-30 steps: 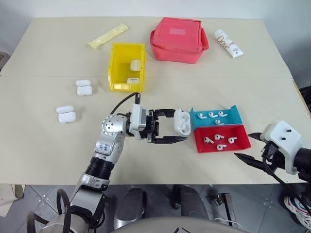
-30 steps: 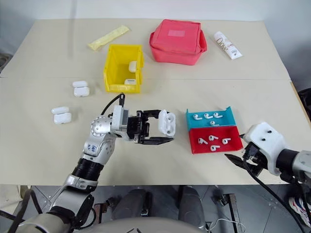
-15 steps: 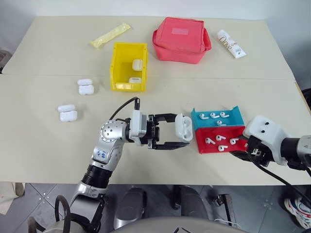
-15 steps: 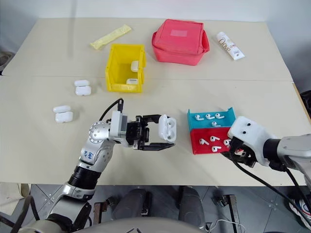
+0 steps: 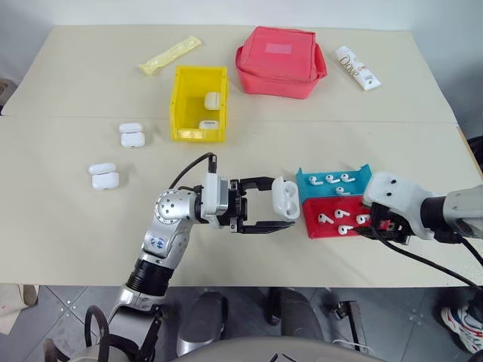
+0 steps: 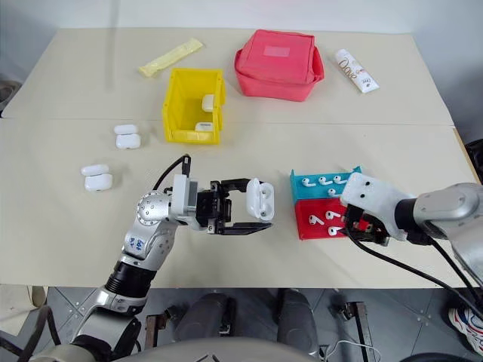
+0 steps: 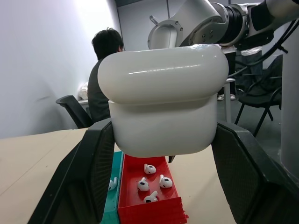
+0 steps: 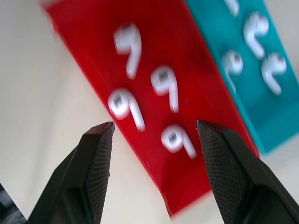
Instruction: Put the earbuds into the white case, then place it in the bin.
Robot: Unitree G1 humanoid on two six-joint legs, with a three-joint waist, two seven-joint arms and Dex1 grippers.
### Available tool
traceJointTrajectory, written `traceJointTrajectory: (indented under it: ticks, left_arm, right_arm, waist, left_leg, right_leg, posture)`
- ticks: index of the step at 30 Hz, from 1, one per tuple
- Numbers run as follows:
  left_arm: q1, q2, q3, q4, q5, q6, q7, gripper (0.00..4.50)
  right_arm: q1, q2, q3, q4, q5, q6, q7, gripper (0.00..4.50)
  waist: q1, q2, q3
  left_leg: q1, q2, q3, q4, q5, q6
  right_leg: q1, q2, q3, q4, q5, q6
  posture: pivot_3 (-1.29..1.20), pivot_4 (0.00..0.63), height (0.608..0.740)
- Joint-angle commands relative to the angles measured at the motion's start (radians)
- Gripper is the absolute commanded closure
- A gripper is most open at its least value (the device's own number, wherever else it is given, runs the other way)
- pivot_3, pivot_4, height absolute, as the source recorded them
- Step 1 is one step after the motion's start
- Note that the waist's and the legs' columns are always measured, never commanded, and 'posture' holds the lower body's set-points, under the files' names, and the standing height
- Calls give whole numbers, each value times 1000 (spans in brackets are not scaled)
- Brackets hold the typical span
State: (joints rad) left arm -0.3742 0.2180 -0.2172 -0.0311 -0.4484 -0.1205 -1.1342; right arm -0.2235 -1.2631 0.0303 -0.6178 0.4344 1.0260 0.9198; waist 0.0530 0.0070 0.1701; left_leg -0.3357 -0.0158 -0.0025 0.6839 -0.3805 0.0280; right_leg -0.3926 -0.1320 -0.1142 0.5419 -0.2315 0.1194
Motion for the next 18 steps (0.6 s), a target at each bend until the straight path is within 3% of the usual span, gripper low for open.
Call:
traceJointTrajectory:
  ticks: [1, 12, 18]
  left_arm:
    - [17, -1, -8, -57, 3, 0, 15, 1738]
    - [34, 13, -7, -85, 6, 12, 30, 1738]
    - [38, 18, -10, -91, 7, 13, 41, 1738]
  right_arm:
    - [-29, 17, 18, -35, 35, 53, 2, 1594]
    - [-102, 43, 165, -11, -18, 45, -15, 1594]
    - [-111, 38, 184, -5, -33, 40, -5, 1594]
  waist:
    - [2, 0, 0]
    - [-1, 1, -1]
    - [0, 1, -1]
  left_leg:
    - [0, 0, -1, 0, 0, 0]
    - [0, 0, 0, 0, 0, -1]
    - [0, 0, 0, 0, 0, -1]
  right_leg:
    - [0, 0, 0, 0, 0, 0]
    - [0, 0, -1, 0, 0, 0]
    - [0, 0, -2, 0, 0, 0]
  posture:
    - [0, 150, 740]
    - [0, 150, 740]
    - [0, 150, 740]
